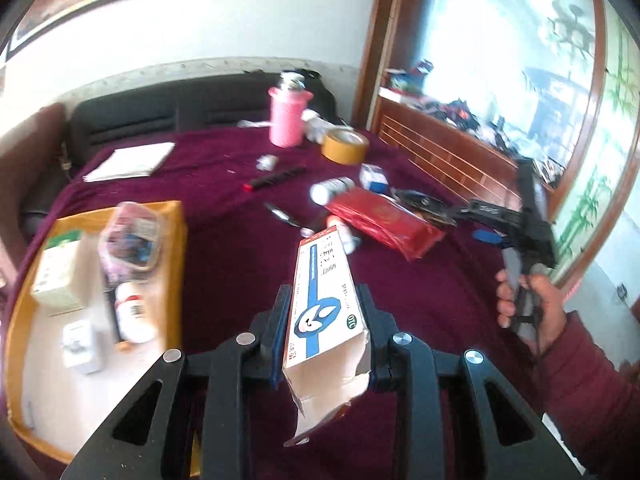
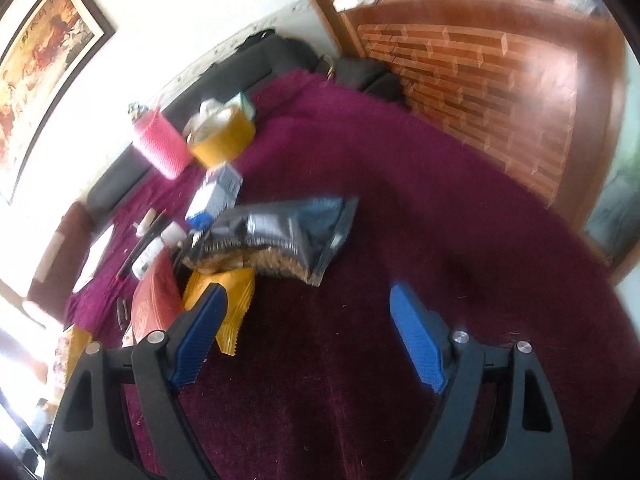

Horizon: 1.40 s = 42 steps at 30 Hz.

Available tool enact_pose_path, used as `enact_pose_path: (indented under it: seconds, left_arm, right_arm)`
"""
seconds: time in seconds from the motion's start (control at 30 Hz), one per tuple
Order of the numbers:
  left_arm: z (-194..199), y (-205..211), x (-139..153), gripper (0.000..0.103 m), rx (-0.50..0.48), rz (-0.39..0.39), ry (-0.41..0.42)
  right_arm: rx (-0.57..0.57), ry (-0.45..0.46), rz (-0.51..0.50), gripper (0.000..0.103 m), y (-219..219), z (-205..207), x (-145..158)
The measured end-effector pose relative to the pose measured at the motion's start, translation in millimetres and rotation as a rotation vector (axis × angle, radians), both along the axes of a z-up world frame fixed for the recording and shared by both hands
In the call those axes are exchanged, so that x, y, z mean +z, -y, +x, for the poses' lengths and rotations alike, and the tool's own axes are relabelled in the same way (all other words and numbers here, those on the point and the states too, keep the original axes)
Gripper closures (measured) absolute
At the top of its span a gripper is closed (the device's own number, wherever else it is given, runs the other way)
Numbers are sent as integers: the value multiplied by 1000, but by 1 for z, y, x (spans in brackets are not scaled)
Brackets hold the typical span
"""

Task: Organize objects
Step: 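Carry the white-and-blue box toward the tray with left while right grasps a black marker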

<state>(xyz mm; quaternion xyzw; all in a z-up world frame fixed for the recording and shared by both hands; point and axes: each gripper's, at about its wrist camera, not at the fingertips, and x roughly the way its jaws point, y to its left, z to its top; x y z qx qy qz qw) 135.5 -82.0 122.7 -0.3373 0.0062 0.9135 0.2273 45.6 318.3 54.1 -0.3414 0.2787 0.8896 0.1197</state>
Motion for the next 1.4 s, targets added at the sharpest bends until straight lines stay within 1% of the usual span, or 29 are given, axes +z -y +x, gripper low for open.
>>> enact_pose_path:
  seconds: [0.1,0.2,0.27,0.3,0.37,0.5,0.57,0.67,0.7,0.77,0.8,0.83,0.9,0.93,0.97,1.0,1.03,1.07,1.1,1.23,1.4]
  left_arm:
    - [2,20,1,77,34,-3,-21]
    - [2,43,-4,77,65,38,-6]
    - [0,56,-8,77,89,71,8]
    - [0,62,-9,77,97,85,11]
    - [1,75,-11,77,117,98,10]
    - [5,104,-13,77,168,110,0]
    - [4,122,-14,77,203,116,0]
    - [2,147,-18,77,251,124,4]
    - [1,155,-19,77,265,128,7]
    - [-2,168,-23,77,289,141,15]
    - [-3,174,-25,77,299,144,17]
    - [-6,180,-28,77,308,148,21]
    - [-9,191,-34,77,327,160,34]
    - [-9,195,-37,77,332,163,38]
    - [-11,198,-40,77,340,165,45]
    - [-13,200,-42,77,345,168,51]
    - [-14,202,-44,77,347,168,54]
    - [-14,203,-46,77,353,165,56]
    - [-13,205,-46,77,358,161,57]
    - [-11,211,-49,77,383,152,59]
    - [-9,220,-50,77,406,135,60]
  right_arm:
    - [58,-72,40,19,33,13,37]
    - [229,-89,92,19,87,4,68]
    - [361,-54,76,19,124,-18,74]
    - [404,-34,64,19,138,-29,73]
    - [493,39,61,19,168,-62,65]
    - [568,202,178,20,214,-122,37]
    - [582,260,253,21,233,-149,23]
    - [582,320,318,22,249,-175,7]
    - [576,342,337,24,252,-184,2]
    - [571,387,338,34,253,-197,-7]
    - [571,399,323,43,252,-202,-7]
    - [570,412,302,45,251,-205,-11]
    - [563,431,297,48,252,-208,-17]
    - [552,433,322,55,254,-209,-18]
    - [544,428,350,56,257,-207,-17]
    - [539,425,368,63,259,-206,-16]
    - [532,424,375,76,259,-204,-15]
    - [526,422,379,83,259,-203,-13]
    - [535,415,345,90,256,-201,-11]
    - [522,407,298,90,249,-191,-9]
    - [546,357,179,90,247,-163,-1]
